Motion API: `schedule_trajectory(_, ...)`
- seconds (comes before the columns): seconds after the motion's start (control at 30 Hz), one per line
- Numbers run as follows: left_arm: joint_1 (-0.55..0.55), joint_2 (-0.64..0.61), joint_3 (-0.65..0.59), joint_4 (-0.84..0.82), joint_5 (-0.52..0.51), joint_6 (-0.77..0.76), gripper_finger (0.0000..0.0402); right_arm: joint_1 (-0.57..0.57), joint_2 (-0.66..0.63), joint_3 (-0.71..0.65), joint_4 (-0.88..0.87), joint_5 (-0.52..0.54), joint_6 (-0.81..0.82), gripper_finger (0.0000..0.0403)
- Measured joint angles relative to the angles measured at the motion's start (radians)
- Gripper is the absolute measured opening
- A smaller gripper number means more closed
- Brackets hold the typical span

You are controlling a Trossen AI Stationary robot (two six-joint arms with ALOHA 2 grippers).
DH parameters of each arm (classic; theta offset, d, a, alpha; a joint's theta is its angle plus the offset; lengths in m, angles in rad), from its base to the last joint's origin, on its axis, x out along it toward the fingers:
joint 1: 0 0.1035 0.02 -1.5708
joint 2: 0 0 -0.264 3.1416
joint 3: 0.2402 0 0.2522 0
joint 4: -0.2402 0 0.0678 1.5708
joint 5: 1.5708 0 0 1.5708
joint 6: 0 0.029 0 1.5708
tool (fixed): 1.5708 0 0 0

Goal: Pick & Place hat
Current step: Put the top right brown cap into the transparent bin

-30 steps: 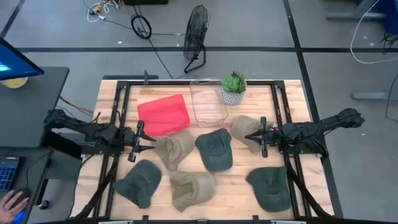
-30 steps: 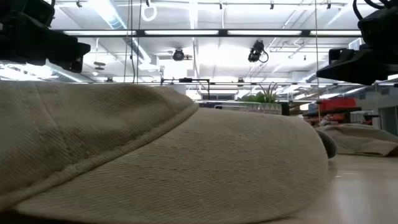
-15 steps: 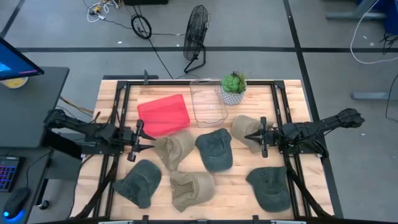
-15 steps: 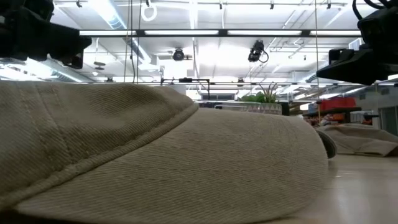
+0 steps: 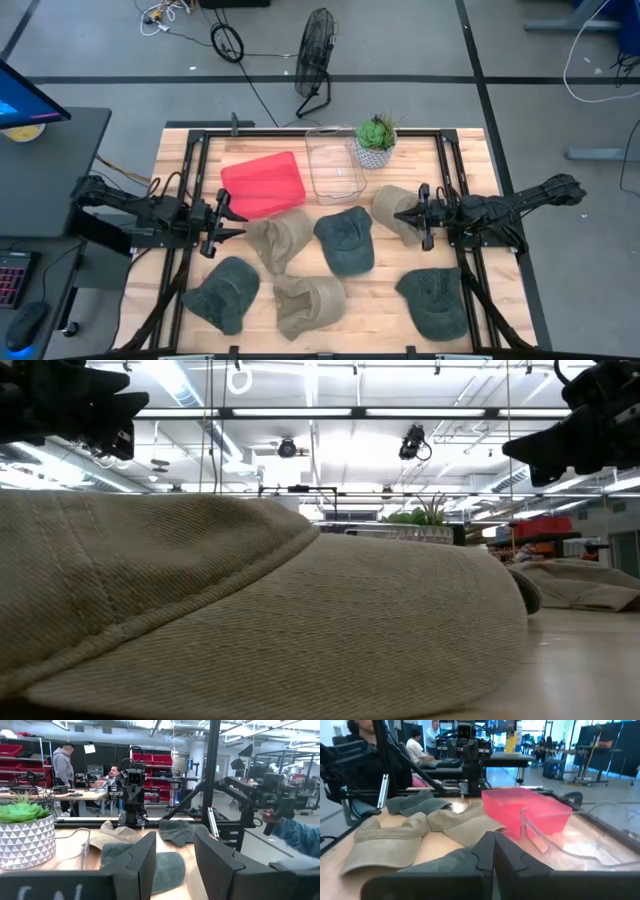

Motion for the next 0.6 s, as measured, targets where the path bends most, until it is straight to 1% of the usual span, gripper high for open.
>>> schedule_trajectory(0.23, 0.002, 0.000, 0.000, 0.010, -0.008, 0.008, 0.0138, -0.002, 0.000, 0.000, -0.001, 0.010, 0.174, 0.0011)
schedule_trajectory(0.37, 0.020, 0.000, 0.006, 0.049, -0.084, 0.020, 0.0138, -0.003, 0.000, 0.000, 0.032, 0.075, 0.215, 0.0011)
schedule_trajectory(0.5, 0.052, 0.027, 0.072, 0.033, -0.099, 0.041, 0.0138, -0.004, 0.000, 0.000, 0.090, 0.143, 0.182, 0.0011)
schedule_trajectory(0.6, 0.081, 0.081, 0.137, -0.015, -0.102, 0.029, 0.0138, -0.011, 0.000, 0.007, 0.190, 0.129, 0.094, 0.0011)
